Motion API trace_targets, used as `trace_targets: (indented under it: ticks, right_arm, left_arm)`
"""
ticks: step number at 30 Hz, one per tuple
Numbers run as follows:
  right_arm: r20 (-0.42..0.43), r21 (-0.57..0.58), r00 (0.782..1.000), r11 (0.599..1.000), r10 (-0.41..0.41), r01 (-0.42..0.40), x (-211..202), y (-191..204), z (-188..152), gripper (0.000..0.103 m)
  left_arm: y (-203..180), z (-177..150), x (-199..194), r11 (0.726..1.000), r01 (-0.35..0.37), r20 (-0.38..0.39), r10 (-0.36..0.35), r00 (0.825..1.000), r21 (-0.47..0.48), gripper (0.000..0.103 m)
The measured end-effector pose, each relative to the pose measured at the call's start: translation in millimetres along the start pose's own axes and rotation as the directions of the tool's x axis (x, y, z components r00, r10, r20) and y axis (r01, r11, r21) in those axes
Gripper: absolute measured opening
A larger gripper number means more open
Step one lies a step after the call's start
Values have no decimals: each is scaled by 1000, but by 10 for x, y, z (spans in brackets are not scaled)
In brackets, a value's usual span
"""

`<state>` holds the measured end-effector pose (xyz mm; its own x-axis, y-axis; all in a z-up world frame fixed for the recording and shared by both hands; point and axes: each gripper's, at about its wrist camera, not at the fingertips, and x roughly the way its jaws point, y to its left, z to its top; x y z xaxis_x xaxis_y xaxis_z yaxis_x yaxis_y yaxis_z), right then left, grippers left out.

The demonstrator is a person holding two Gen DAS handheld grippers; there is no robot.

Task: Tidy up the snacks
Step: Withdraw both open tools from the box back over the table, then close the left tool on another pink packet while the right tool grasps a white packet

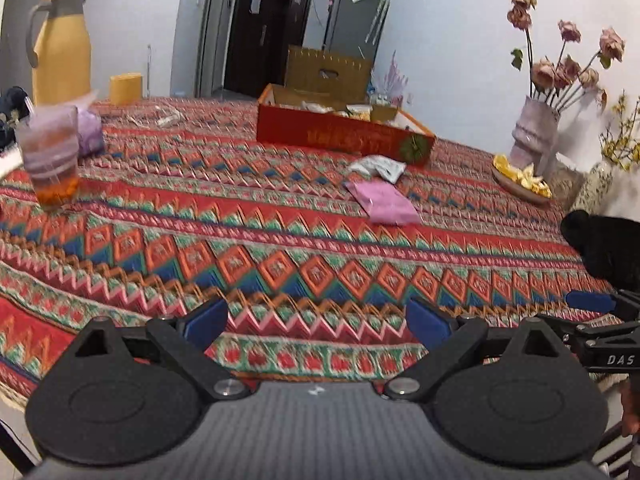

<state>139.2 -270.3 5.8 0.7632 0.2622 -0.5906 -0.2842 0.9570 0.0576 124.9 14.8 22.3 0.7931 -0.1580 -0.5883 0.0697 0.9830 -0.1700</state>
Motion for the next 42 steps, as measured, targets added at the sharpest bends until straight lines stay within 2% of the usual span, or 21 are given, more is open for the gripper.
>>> trace_targets:
  ticks: [6,11,16,22,29,33,35,37,39,42]
  right_arm:
    - [-14,44,999,998,-49,49,-20,-185,-89,92]
    - [-10,60,999,997,-47,48,19,-319,-62,92]
    - [-23,38,999,999,-36,37,214,-447,86,92]
    - [-28,12,999,1000,-25,25,474,-614,319,92]
    - [-6,-37,999,999,-32,31,721,-780,671,92]
    - [15,-66,999,997,-31,32,830,-844,889,92]
    - [25,-75,999,997,-28,30,882,-865,970,92]
    - [23,-79,1000,997,-15,17,980,-894,1071,92]
    - [15,-91,1000,996,-7,8,1108,-907,1180,92]
    - [7,-115,1000,993,-8,9,1352,-879,1365,92]
  left_arm:
    - [-160,-17,75,999,22,-21,-21,1000,26,98]
    - [-307,78,224,998,28,-41,-26,999,48,98]
    - [-432,236,466,999,32,-56,-30,998,27,98]
    - [-634,498,903,999,46,-74,-44,996,19,98]
    - [-841,924,1632,998,63,-79,-64,995,-19,97]
    - [-939,1065,2010,998,43,-64,-41,997,42,97]
    - [-922,1098,2159,998,50,-85,-46,995,38,92]
    - [-884,1103,2277,998,56,-103,-53,993,29,81]
    - [-838,1080,2323,997,64,-96,-60,994,42,61]
    - [-733,1077,2286,995,98,-94,-95,991,32,58]
